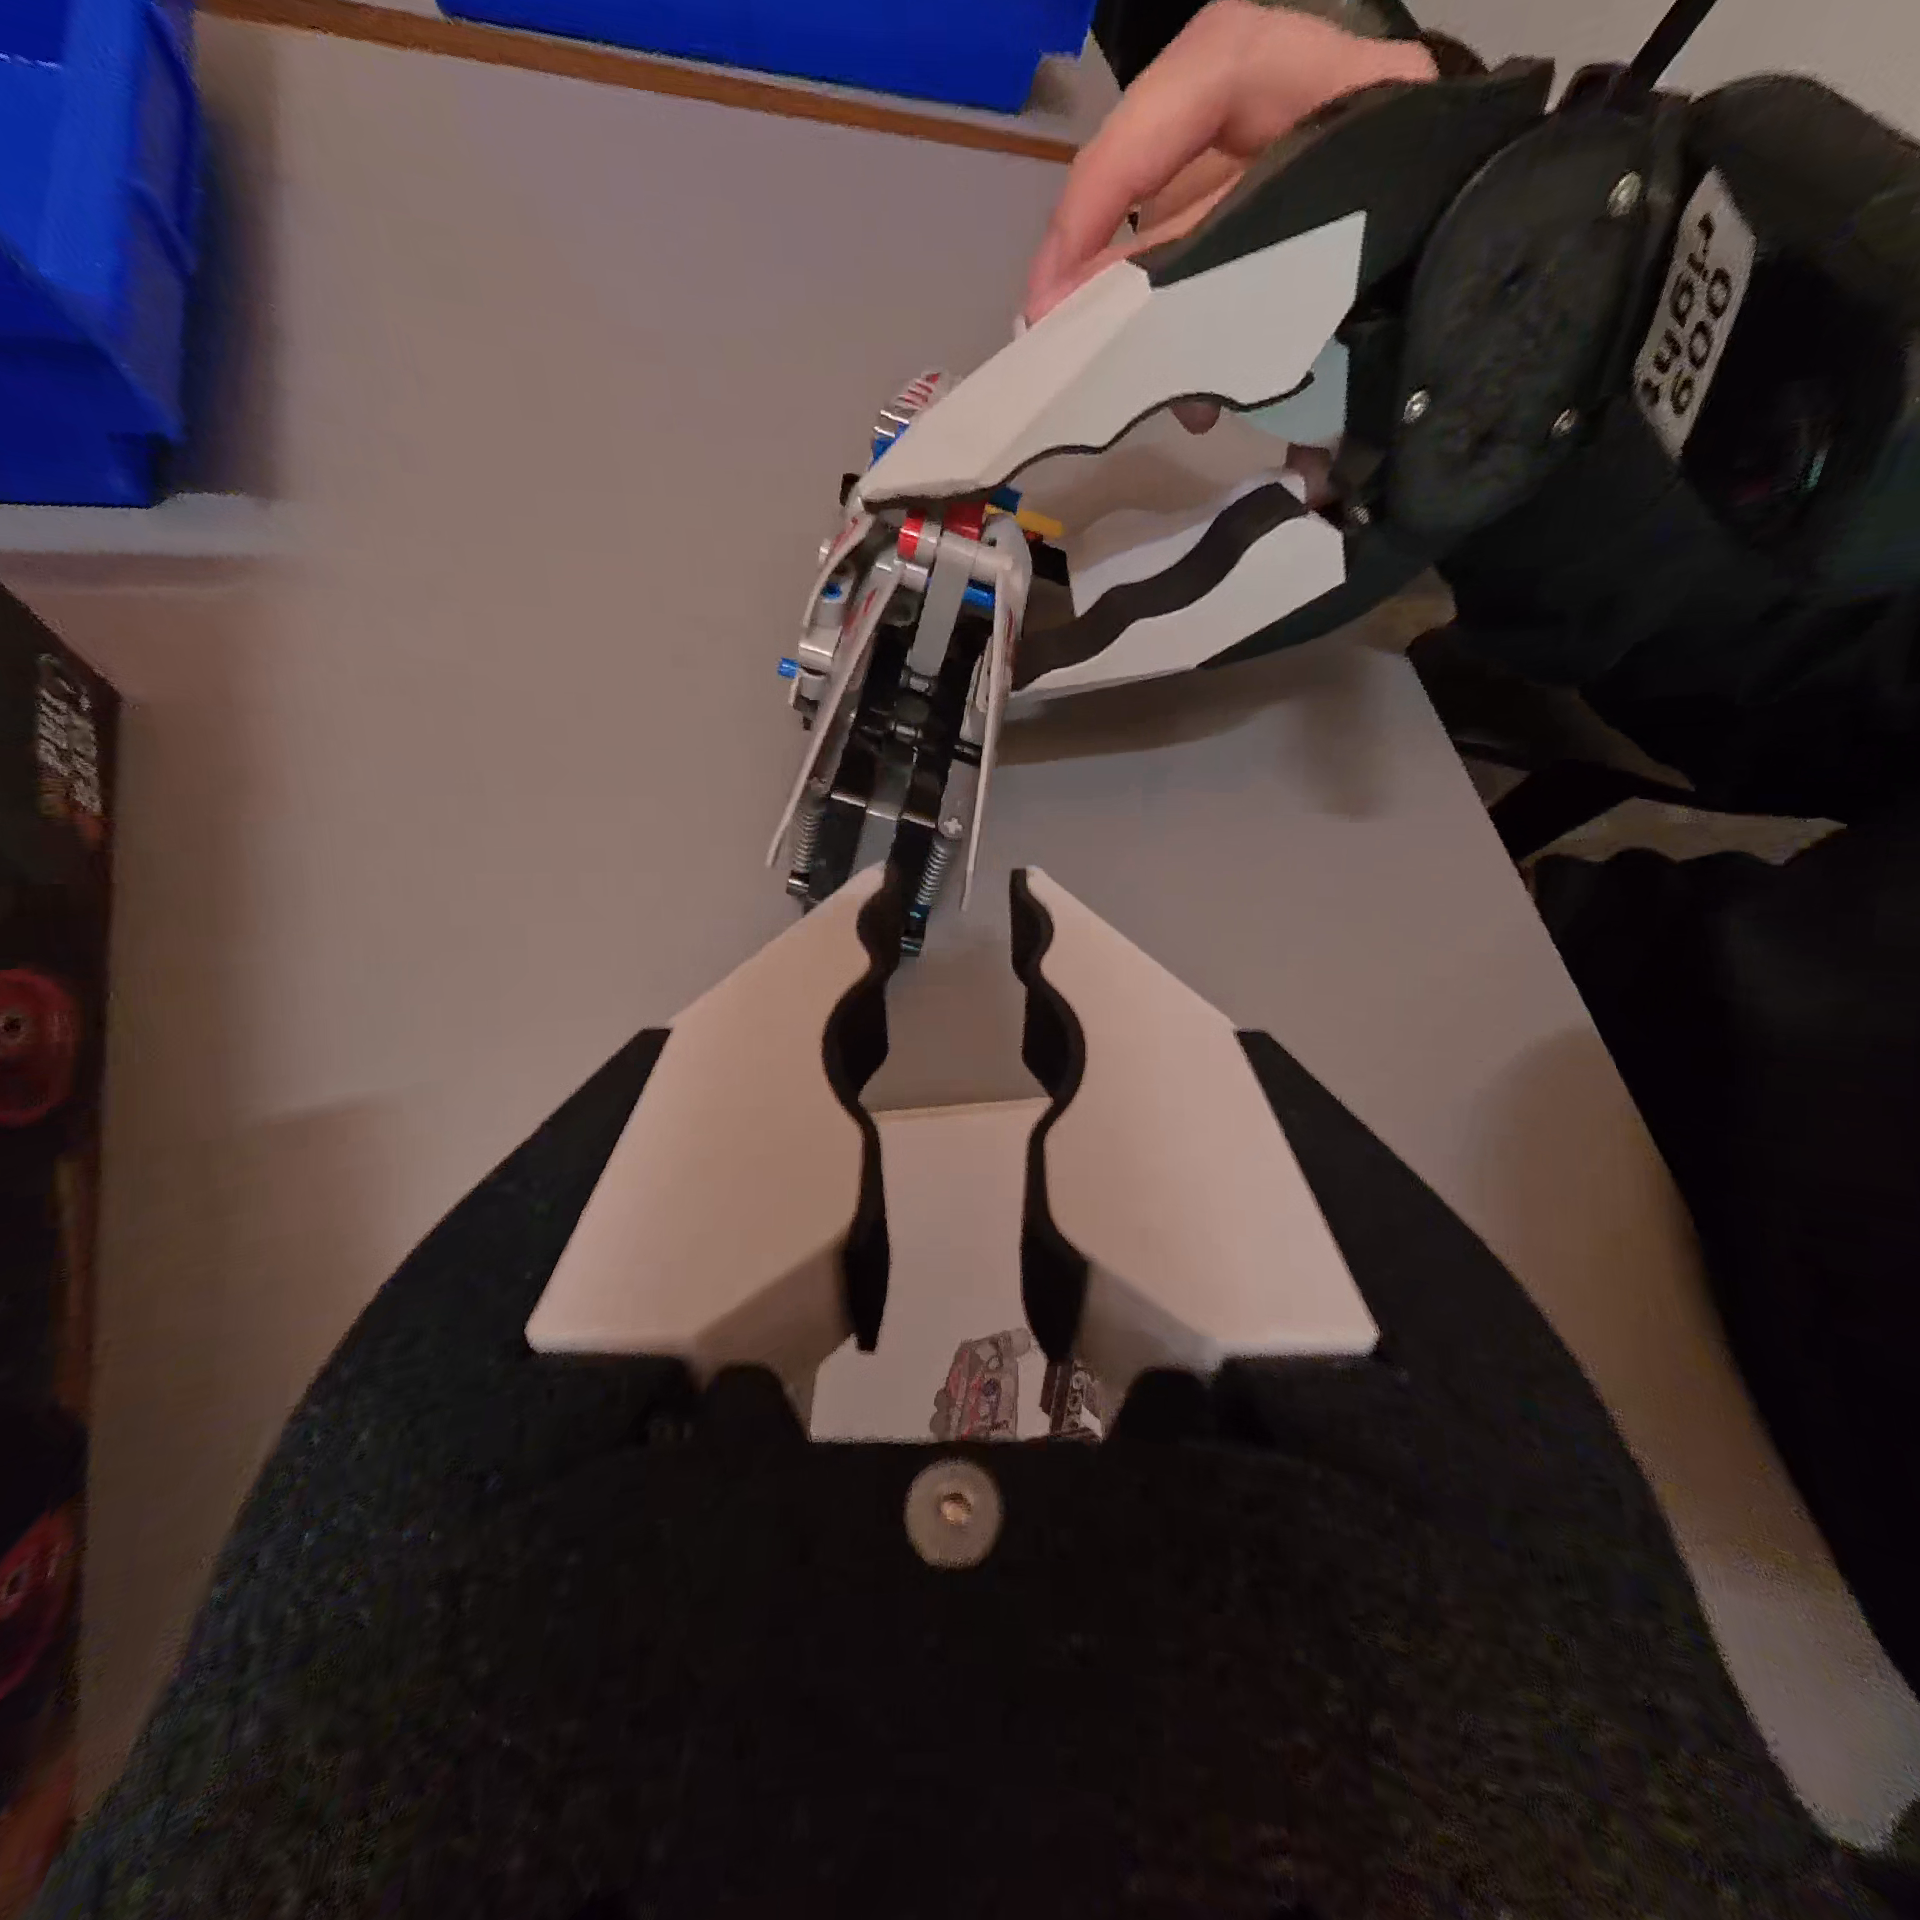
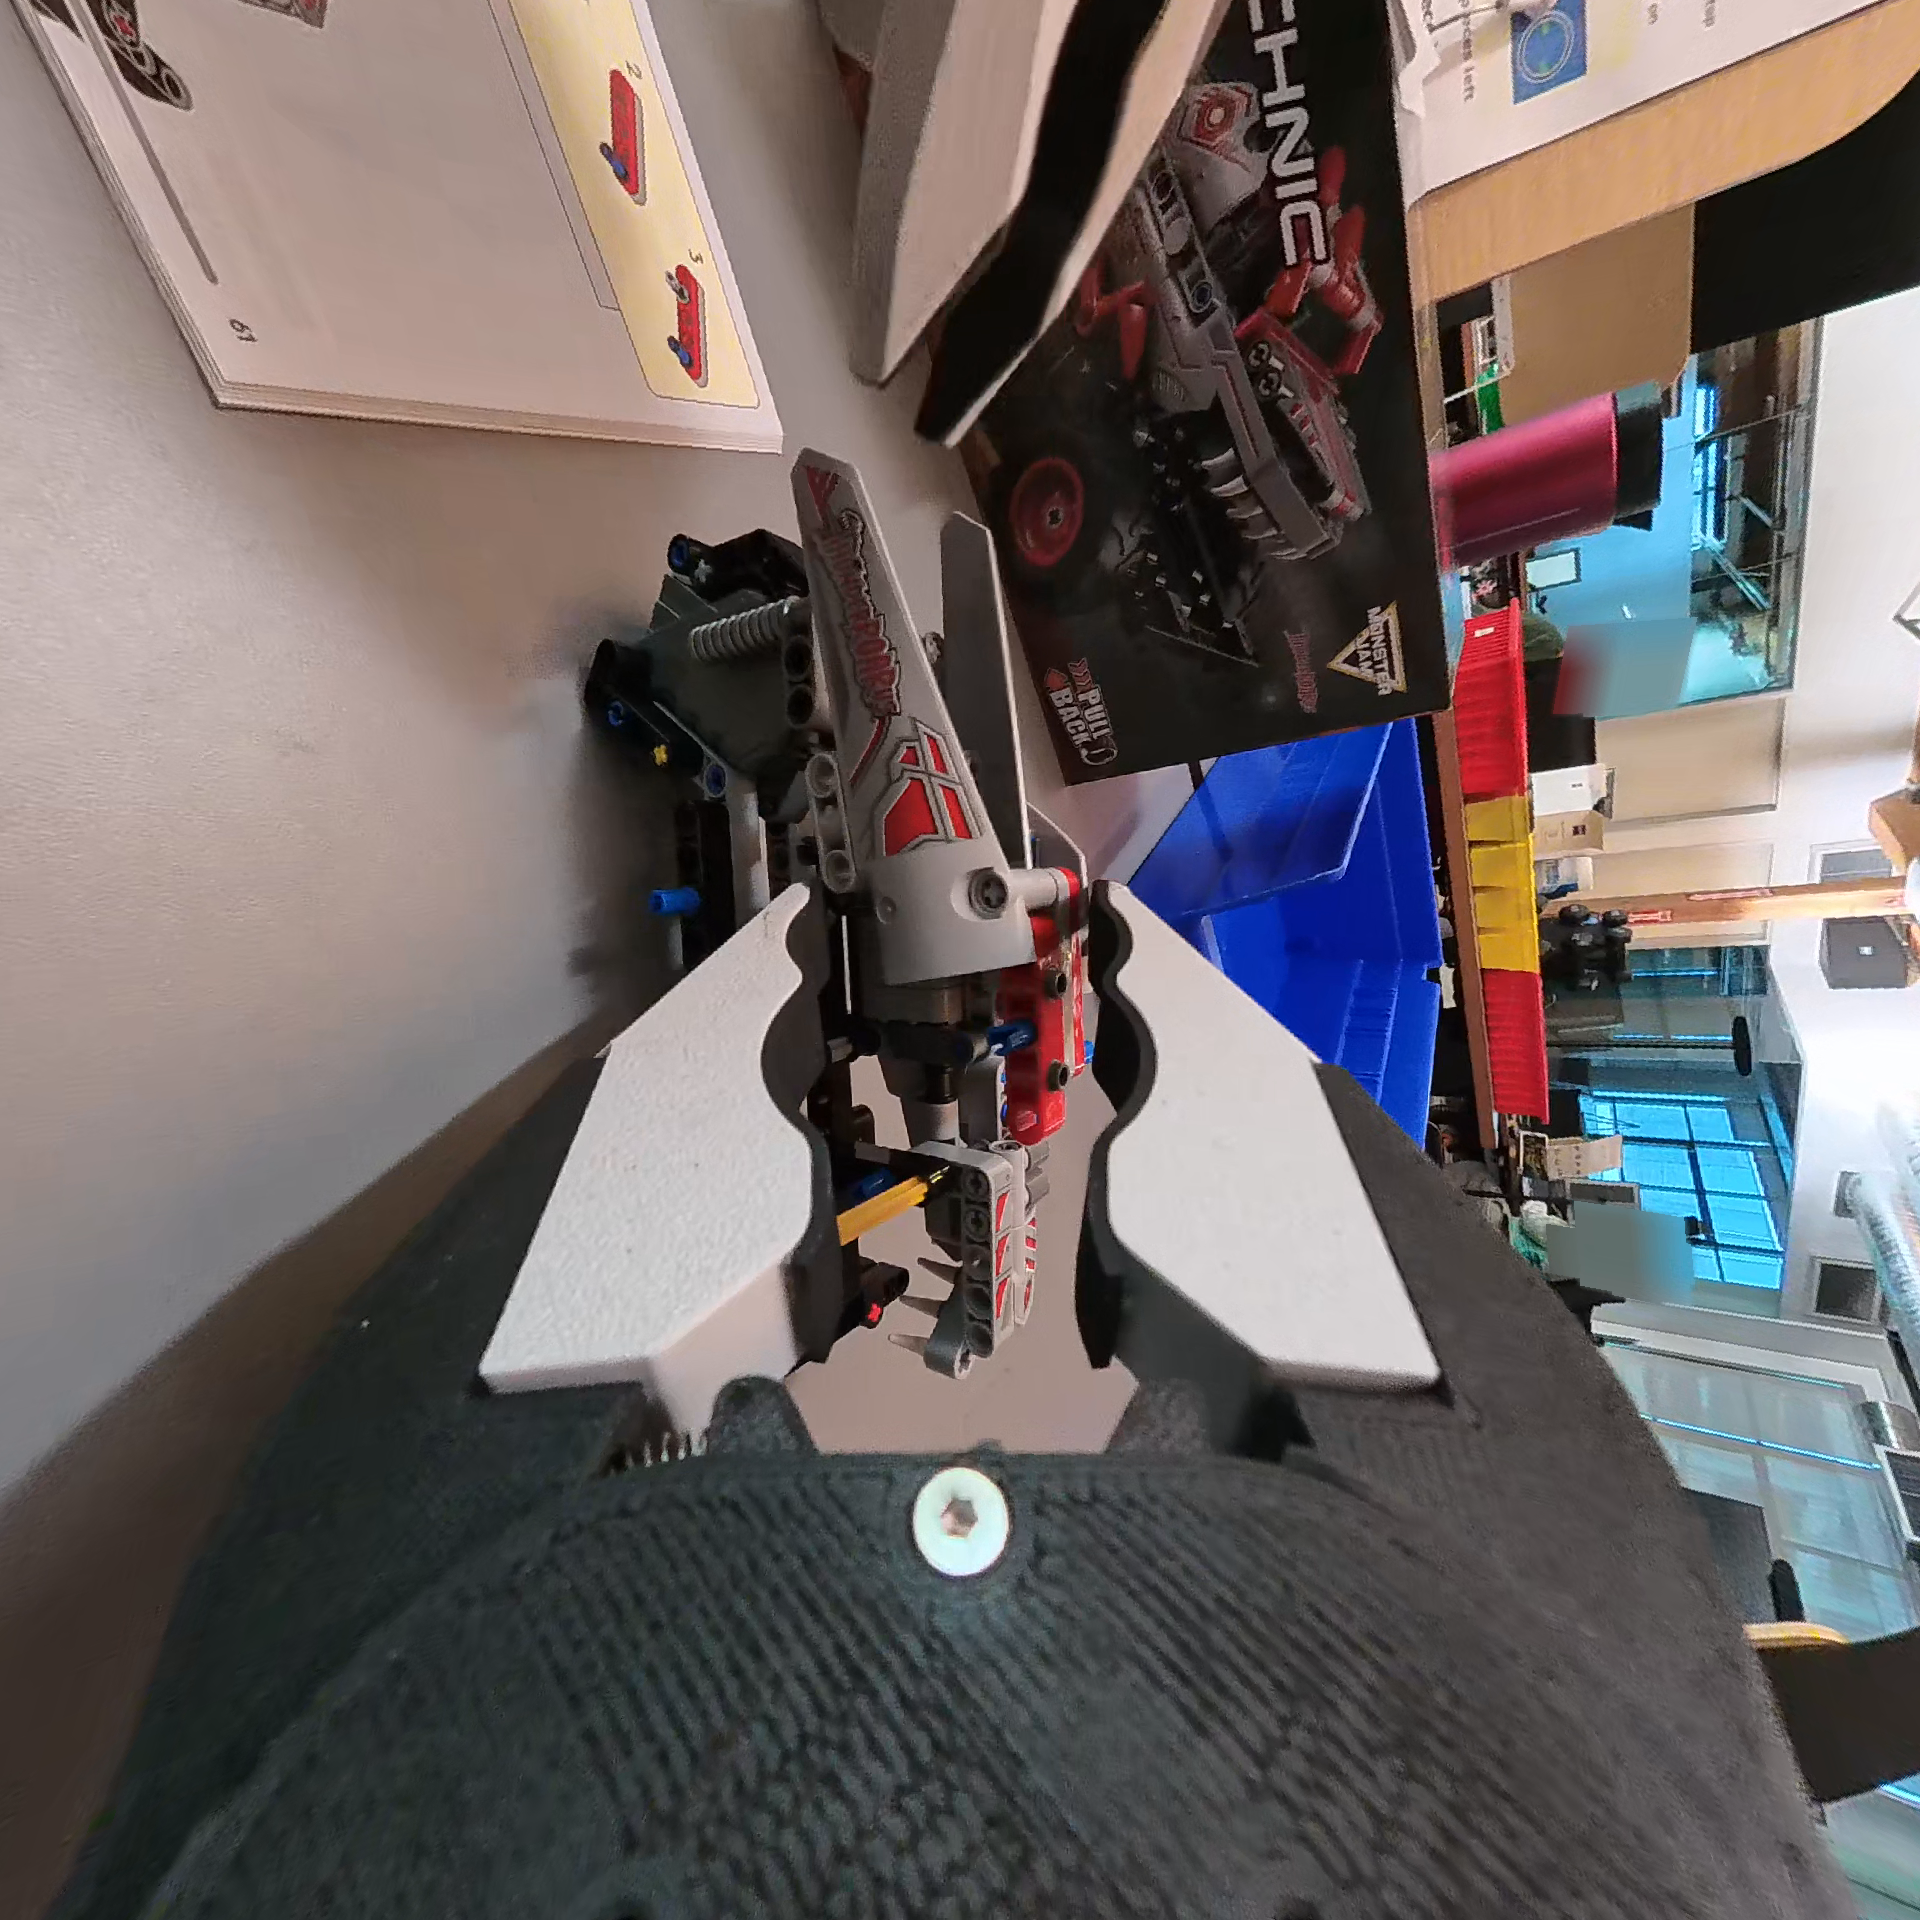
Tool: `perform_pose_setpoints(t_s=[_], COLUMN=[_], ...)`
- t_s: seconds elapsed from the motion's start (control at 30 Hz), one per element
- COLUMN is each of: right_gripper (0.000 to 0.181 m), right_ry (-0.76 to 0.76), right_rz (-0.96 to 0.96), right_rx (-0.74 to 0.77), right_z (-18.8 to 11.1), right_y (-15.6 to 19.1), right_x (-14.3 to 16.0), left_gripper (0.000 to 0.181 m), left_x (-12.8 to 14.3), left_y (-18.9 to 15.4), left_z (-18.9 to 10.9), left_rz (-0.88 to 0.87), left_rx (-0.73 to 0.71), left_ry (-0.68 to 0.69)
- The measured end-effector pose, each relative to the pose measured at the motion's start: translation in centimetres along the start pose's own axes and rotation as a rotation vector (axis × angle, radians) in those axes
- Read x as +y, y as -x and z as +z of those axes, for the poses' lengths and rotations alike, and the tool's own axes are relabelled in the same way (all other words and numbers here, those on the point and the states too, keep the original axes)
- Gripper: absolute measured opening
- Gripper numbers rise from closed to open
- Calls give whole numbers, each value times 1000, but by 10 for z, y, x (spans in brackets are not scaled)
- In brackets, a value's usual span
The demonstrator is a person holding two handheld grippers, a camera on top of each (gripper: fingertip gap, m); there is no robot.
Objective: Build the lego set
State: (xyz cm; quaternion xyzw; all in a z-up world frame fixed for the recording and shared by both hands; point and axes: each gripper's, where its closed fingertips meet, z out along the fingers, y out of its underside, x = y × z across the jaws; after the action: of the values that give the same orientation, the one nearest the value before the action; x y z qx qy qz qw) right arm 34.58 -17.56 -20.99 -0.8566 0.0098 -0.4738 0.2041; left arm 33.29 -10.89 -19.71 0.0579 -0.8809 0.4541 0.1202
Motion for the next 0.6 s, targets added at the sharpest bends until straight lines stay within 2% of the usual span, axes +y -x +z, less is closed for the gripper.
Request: perform_pose_setpoints(t_s=[0.1,0.3,0.6], right_gripper=[49,51,64], right_ry=[9,24,-5], right_rz=[-10,-4,45], right_rx=[5,3,-21], right_z=[1,2,-2], right_y=[-1,-3,-2], right_x=[0,2,1], left_gripper=[19,19,19], left_x=[2,3,-14], left_y=[-6,-4,0], left_z=[9,17,10], left_rz=[21,92,102], left_rx=[16,-38,-119], left_ry=[24,59,-6])
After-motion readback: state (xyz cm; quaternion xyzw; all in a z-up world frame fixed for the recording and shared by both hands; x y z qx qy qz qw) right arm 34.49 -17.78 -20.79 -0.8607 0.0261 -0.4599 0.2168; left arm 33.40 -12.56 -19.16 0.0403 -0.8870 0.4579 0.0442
